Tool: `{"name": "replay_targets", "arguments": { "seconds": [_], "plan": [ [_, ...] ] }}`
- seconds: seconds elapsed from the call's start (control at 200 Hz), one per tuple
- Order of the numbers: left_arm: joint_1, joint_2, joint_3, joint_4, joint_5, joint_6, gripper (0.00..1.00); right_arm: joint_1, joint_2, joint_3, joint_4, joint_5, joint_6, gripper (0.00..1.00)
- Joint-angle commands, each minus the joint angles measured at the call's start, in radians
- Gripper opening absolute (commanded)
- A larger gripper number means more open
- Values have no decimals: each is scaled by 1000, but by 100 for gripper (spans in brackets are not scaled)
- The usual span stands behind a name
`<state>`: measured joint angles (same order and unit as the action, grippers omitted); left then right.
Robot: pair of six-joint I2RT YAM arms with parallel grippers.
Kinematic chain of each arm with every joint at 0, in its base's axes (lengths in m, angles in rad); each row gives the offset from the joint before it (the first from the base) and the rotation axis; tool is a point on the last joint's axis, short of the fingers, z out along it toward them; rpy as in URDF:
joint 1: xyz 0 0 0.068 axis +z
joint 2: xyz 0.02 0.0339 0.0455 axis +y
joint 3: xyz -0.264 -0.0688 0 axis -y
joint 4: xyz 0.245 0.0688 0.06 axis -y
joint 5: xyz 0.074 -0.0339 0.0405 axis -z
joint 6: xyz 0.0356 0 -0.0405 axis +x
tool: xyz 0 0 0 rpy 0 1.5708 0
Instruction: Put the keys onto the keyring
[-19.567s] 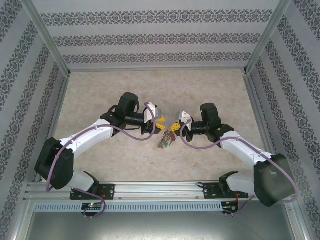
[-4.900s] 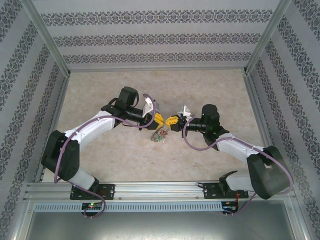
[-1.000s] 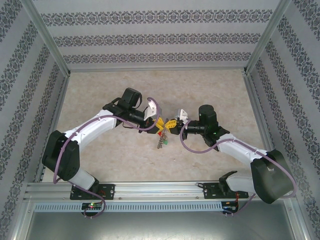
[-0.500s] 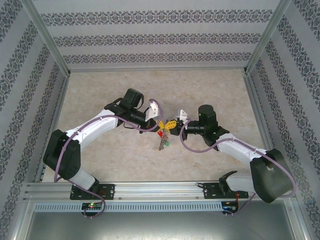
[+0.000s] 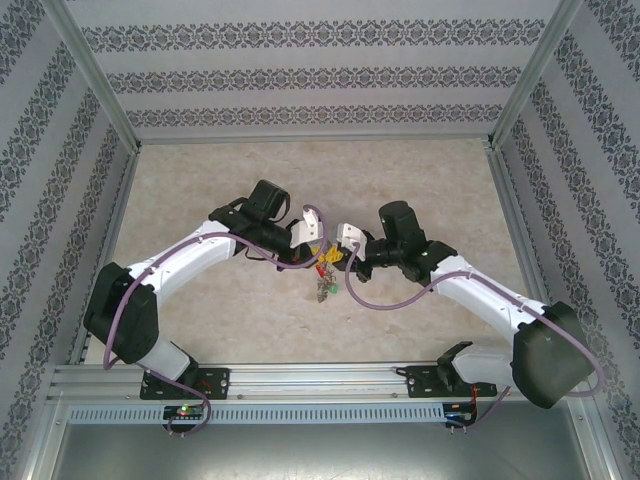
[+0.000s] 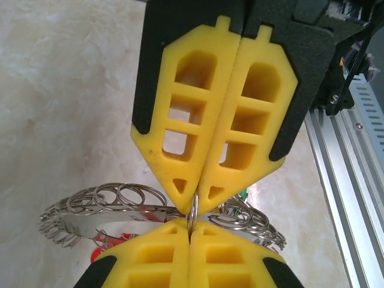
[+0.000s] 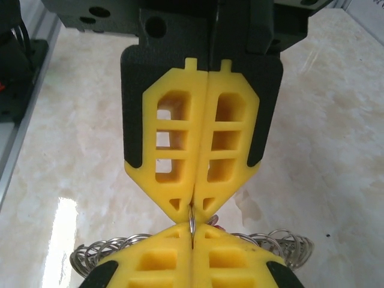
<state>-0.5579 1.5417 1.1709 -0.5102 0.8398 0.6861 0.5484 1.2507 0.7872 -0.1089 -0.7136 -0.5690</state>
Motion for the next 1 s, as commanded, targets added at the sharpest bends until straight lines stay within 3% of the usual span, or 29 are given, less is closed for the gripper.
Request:
{"name": "replay_targets", "arguments": {
  "seconds": [0.0,0.32,0.38,0.495,0.575,0.734,0.994],
  "plan": [
    [-32,-24,51,-38,0,38,0,22,-10,46,-121,48,-97,6],
    [-46,-23,93,-72,-11,41,0,40,1,79,-169,61,-119,9],
    [-47,-22,100,-74,-7,37,0,41,3,83,-181,46,-123,0],
    [-43,-34,71,-20,-5,6,0,25,-2,66,-129,19,-79,0],
    [-29,-59,19,64,7,-48,19,-13,-26,22,-19,-49,-7,0],
    [16,-118,-123,255,56,-185,36,-75,-64,-53,202,-153,137,0],
    [24,-139,-245,427,67,-335,37,-114,-77,-135,448,-214,299,0]
  ]
}}
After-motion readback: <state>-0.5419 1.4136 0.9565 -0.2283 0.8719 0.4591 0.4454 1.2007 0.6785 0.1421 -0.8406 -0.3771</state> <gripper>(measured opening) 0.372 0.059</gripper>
